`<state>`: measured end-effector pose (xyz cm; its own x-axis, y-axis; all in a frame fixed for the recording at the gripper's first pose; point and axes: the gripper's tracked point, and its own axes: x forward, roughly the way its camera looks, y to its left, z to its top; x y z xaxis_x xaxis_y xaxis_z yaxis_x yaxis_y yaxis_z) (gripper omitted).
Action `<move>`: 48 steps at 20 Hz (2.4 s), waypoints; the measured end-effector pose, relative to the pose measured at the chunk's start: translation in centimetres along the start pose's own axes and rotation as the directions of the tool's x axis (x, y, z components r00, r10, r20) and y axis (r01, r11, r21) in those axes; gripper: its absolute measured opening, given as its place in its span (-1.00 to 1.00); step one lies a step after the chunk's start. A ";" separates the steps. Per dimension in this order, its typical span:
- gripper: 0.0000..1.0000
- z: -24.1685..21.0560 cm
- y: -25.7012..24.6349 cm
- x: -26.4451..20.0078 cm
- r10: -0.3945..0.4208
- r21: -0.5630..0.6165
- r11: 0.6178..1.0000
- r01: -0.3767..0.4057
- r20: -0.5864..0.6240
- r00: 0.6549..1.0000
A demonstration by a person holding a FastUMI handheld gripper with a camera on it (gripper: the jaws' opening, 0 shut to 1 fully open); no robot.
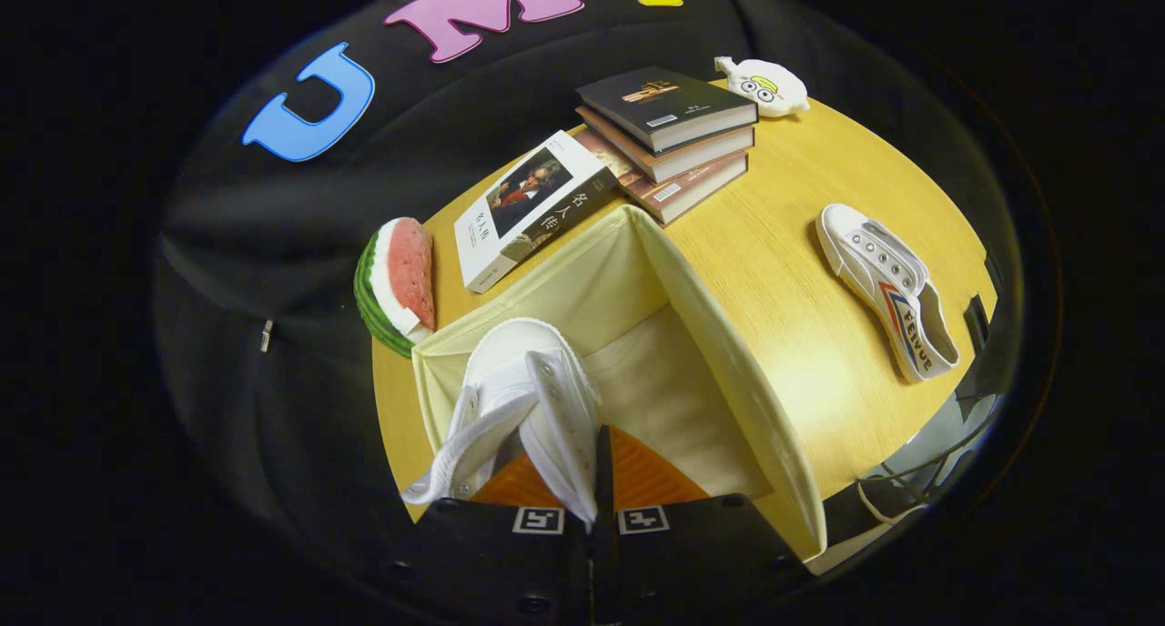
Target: Open the storage box then place both shoes into the box .Put the left shoe in first, then the right shoe, with the right side of both shoes facing outward in a uniform manner.
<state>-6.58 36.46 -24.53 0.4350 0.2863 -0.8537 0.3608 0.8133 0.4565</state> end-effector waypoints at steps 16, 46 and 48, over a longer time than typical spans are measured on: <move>0.98 3.3 1.8 -5.7 0.262 -0.147 0.955 -0.257 0.013 0.965; 0.92 9.4 -36.3 -0.4 -0.123 -0.463 0.880 0.111 0.003 0.992; 0.86 10.1 -36.5 1.3 -0.136 -0.429 0.894 0.131 0.021 0.991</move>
<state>-10.83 2.07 -39.76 0.3993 0.1627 -0.9023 0.0254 0.9818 0.1883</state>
